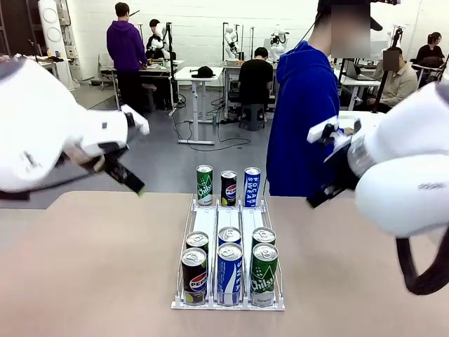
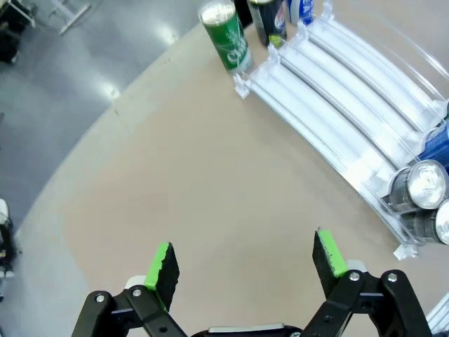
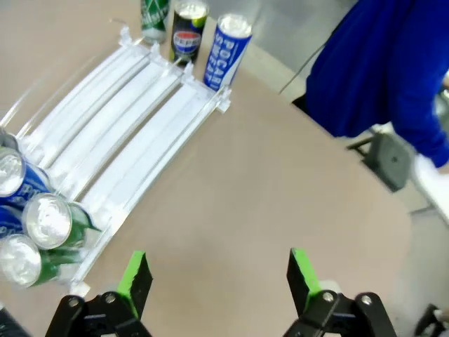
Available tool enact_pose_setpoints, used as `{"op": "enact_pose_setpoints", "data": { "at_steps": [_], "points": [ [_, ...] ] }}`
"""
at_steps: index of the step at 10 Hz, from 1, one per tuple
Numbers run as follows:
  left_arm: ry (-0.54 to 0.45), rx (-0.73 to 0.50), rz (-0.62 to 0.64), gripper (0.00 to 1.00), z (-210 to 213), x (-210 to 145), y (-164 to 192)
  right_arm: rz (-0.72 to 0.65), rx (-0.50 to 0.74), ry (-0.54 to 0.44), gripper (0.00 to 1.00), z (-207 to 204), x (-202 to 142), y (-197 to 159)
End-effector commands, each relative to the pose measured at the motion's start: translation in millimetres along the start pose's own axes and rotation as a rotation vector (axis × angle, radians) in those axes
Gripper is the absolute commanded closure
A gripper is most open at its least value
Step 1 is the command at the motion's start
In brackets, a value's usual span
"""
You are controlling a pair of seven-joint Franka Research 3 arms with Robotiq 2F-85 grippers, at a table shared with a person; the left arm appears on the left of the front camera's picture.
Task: Retrieve and hand over the desired beverage to the person.
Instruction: Pick up a can of the same type that the person held from the Automatic Can Dispenser.
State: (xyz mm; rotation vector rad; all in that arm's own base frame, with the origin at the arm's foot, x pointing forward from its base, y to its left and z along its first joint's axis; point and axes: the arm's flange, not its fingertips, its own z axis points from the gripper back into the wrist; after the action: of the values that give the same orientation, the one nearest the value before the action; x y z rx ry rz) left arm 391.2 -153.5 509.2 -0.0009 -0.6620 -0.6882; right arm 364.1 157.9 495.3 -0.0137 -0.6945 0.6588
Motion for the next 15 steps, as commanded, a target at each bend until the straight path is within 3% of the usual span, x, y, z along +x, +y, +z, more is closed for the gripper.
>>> {"op": "enact_pose_setpoints", "data": {
  "at_steps": [1,3,4,6,7,8,10,12,15],
  "points": [
    [0.002,0.01,-0.039,0.0,51.3,23.5,7.6,0.014,-0.064,0.011,0.0,60.8,36.0,2.6],
    [0.002,0.022,-0.072,0.0,74.0,33.7,0.0,0.066,-0.05,0.046,0.0,79.6,54.7,8.2],
    [-0.018,0.008,-0.026,0.0,65.6,27.1,6.9,0.028,-0.043,-0.021,0.0,74.8,34.1,-0.1],
    [-0.018,0.008,-0.039,0.0,84.3,35.4,4.3,0.046,-0.045,-0.008,0.0,97.2,49.7,3.6],
    [-0.068,-0.162,0.014,0.0,87.3,14.1,17.2,0.073,0.079,-0.055,0.0,100.4,27.8,-11.5],
    [-0.114,-0.278,0.069,0.0,106.4,-2.6,40.4,0.011,0.141,-0.112,0.0,118.5,8.5,-35.9],
    [-0.205,-0.409,0.194,0.0,146.1,-37.8,83.0,-0.153,0.233,-0.204,0.0,159.0,-42.6,-85.2],
    [-0.238,-0.456,0.296,0.0,167.4,-56.3,105.2,-0.253,0.226,-0.287,0.0,195.6,-77.0,-111.5],
    [-0.213,-0.413,0.368,0.0,181.1,-66.9,120.3,-0.371,0.23,-0.303,0.0,228.5,-104.7,-143.5]
  ]
}}
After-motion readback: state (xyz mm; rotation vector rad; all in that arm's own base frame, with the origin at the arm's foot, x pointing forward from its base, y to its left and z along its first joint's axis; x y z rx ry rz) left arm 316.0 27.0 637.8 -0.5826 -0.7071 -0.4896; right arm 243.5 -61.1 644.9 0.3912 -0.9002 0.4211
